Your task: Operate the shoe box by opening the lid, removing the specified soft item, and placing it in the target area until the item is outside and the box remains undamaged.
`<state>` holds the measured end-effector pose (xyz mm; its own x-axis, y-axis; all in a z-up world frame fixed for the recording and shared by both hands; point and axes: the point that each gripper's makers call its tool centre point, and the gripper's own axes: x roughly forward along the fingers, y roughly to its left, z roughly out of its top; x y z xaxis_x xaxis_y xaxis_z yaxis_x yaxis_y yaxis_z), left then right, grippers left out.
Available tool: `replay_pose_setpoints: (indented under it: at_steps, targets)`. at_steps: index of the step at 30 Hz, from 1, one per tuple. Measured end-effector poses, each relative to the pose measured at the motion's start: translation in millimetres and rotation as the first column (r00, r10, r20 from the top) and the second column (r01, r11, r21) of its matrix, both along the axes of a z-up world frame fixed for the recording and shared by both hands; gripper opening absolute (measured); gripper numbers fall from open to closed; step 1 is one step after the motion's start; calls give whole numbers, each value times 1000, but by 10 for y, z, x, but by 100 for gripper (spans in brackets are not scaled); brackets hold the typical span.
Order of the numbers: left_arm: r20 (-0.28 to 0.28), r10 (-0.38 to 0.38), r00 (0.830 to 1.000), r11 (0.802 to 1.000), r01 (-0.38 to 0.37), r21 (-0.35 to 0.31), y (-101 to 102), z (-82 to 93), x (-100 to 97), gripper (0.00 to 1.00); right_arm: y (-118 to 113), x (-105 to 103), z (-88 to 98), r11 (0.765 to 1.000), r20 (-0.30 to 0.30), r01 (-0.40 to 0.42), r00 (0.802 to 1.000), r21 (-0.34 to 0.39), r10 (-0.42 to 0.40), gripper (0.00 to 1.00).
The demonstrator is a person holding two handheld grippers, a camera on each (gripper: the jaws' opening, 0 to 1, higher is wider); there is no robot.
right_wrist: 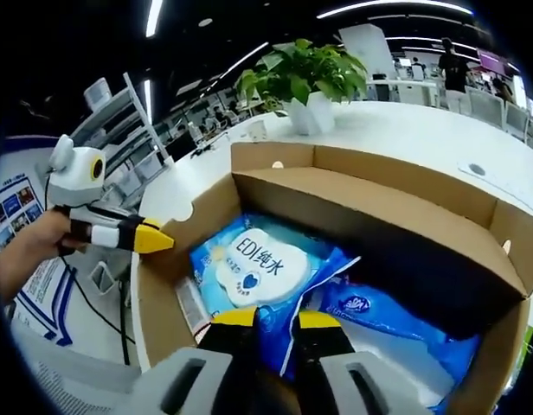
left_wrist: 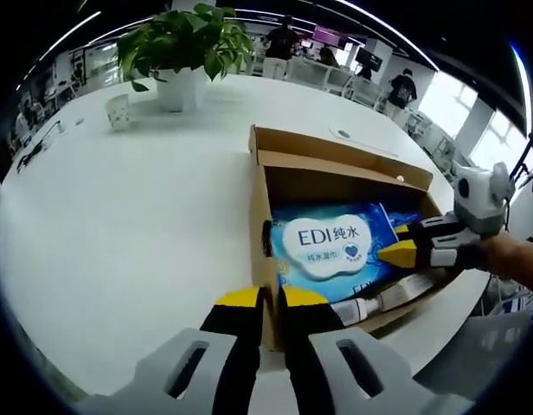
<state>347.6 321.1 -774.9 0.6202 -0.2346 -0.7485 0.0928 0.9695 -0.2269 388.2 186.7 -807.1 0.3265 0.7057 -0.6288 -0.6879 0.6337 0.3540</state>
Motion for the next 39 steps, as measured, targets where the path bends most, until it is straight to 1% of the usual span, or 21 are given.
replay_pose_setpoints:
  at_steps: [3,4,7,10,15,19,22,25,27,32,34,39]
  targets:
    - [1,3,1000,1000,-3,-3,4,-2,2,5,-29,24,-21,1000,5,14,1000,-21,-14,4]
    - [0,5,1000,1000,-5,-5,5,-3,2,5,-25,25,-20,1000,0,15,1000,-18,-15,3]
    - [-1,6,1000,1000,-6,-6,8,-3,2,5,-33,33,-20,1000,9,17,1000,-23,-17,0]
    - [-1,4,1000,1000,-4,-5,10,-3,2,5,-32,23,-16,999,22,20,1000,-32,-20,0]
    - [0,1,1000,1000,-1,0,10,-4,2,5,-55,34,27,999,26,39,999,-25,-39,0]
    - [1,2,1000,1000,-2,4,10,-5,3,5,-85,34,95,998,29,68,997,-5,-67,0]
    - [4,4,1000,1000,-4,5,17,-7,5,5,-116,28,142,996,45,84,995,8,-85,0]
    - [4,4,1000,1000,-4,6,13,-5,3,5,-153,36,169,994,41,107,993,21,-108,0]
    - [3,1,1000,1000,-1,11,9,-4,3,5,-181,47,194,989,16,138,990,42,-139,0]
    - [-1,-19,1000,999,19,48,-4,-3,4,5,-246,42,247,986,19,157,987,50,-158,0]
    - [-2,-25,1000,998,25,54,-3,-3,6,6,-274,36,263,983,9,171,985,61,-172,0]
    - [6,-43,999,996,42,75,-6,8,9,6,-352,22,268,980,8,186,982,64,-187,0]
